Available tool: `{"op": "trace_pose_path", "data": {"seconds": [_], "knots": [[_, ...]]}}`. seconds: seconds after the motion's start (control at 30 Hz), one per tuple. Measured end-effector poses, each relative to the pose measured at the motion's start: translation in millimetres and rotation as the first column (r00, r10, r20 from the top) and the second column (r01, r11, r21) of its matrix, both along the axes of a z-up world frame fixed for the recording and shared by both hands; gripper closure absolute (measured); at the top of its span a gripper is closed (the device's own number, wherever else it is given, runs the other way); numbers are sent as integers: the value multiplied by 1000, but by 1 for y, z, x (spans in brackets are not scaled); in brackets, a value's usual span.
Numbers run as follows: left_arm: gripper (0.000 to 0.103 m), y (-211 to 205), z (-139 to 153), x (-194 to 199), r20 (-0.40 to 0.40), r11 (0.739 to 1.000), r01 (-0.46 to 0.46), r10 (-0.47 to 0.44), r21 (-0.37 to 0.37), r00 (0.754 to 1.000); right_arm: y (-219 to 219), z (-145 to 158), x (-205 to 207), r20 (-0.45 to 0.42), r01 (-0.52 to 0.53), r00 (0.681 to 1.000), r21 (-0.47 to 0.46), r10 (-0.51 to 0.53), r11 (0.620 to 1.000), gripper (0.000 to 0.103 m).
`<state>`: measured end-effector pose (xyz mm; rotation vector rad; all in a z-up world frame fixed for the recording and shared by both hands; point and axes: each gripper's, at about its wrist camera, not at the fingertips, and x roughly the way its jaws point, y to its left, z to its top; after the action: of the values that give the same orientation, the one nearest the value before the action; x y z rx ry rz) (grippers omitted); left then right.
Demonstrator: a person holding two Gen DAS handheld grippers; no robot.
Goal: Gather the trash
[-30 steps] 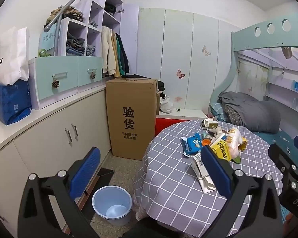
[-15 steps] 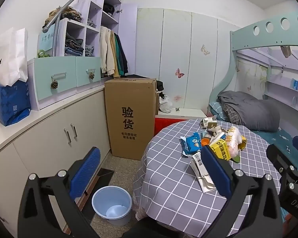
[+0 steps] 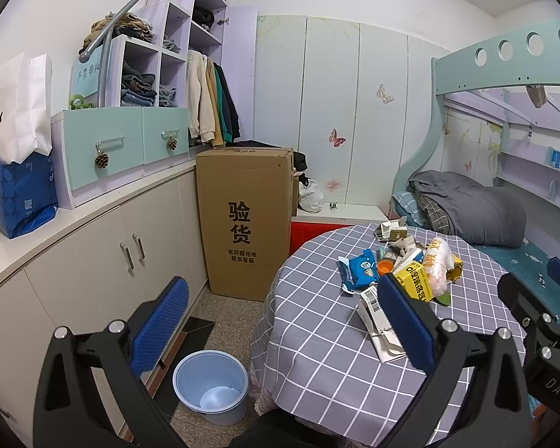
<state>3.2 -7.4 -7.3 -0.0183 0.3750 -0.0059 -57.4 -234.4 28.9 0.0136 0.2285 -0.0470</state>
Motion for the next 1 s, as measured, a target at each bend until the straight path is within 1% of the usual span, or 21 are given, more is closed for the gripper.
{"op": "trace_pose_path", "data": {"seconds": [1.0], "knots": [[4, -4, -3, 4, -13, 1000, 2, -2, 12, 1000, 0, 1, 3, -11, -16, 1000, 14, 16, 1000, 6]]}}
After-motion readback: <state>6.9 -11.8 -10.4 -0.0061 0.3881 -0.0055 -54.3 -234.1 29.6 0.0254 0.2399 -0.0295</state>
